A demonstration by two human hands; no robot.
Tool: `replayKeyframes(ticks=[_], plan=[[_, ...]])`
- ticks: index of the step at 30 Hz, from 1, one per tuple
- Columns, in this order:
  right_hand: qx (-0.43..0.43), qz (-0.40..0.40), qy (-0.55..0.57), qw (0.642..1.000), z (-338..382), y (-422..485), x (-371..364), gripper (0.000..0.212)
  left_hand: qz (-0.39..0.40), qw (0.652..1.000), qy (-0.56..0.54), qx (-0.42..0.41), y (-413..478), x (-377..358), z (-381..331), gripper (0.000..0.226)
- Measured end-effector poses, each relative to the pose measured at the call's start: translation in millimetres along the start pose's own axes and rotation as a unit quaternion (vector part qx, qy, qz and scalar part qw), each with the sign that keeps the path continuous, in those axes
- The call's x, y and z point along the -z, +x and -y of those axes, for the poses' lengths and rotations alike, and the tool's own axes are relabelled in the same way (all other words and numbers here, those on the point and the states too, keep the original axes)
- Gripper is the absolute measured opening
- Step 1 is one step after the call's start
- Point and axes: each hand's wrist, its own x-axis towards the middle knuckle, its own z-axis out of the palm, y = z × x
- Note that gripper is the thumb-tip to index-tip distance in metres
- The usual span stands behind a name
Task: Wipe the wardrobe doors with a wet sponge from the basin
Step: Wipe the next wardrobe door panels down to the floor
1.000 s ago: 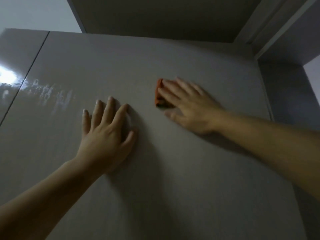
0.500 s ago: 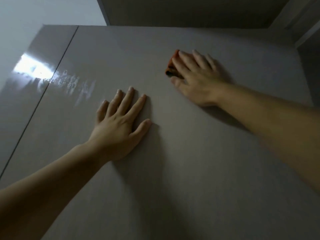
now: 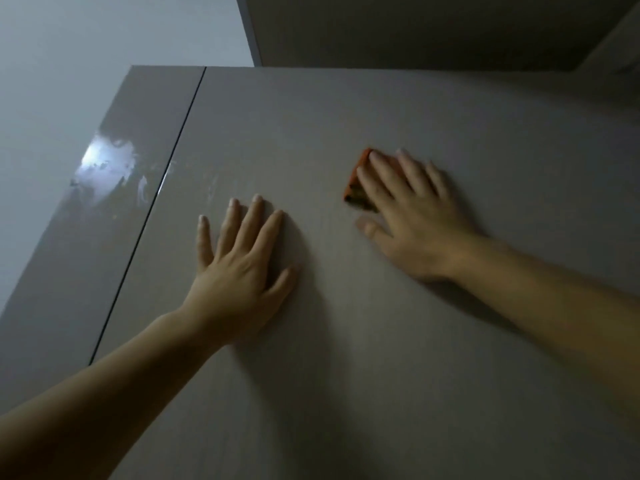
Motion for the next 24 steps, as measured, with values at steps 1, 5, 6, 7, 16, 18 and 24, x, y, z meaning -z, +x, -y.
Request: replayKeyframes(ticks=[1, 5, 6, 7, 16, 18, 24], plan=[[0.05, -0.003, -0.006, 0.999, 18.1, -14.9, -4.9, 0.083, 0.0, 1.0, -0.003, -0.001, -3.0, 1.1, 9.9, 0.091], [0.128, 0.031, -0.028, 0.991, 37.9, -22.9, -7.6, 0.078, 0.013, 0.999, -0.018, -0.024, -6.0, 3.3, 27.1, 0.086], [0.089, 0.028, -0.023, 0.995, 34.3, -9.3, -3.9, 0.081, 0.009, 0.999, -0.022, -0.028, -5.1, 3.5, 28.6, 0.085], [0.034, 0.021, -0.017, 0.999, 29.6, 6.5, -1.4, 0.085, 0.004, 0.999, -0.028, -0.032, -4.7, 4.1, 30.2, 0.084], [0.145, 0.025, -0.035, 0.989, 116.7, -13.0, -15.2, 0.075, -0.061, 0.994, -0.065, -0.055, -33.7, 13.7, 103.3, 0.078], [0.096, 0.021, -0.021, 0.995, 111.6, 20.8, -4.1, 0.079, -0.041, 0.998, -0.038, -0.021, -37.1, 13.0, 124.0, 0.077], [-0.028, 0.026, -0.004, 0.999, 139.5, 83.1, 6.3, 0.087, -0.006, 1.0, -0.012, -0.027, -38.6, 11.9, 143.7, 0.077]])
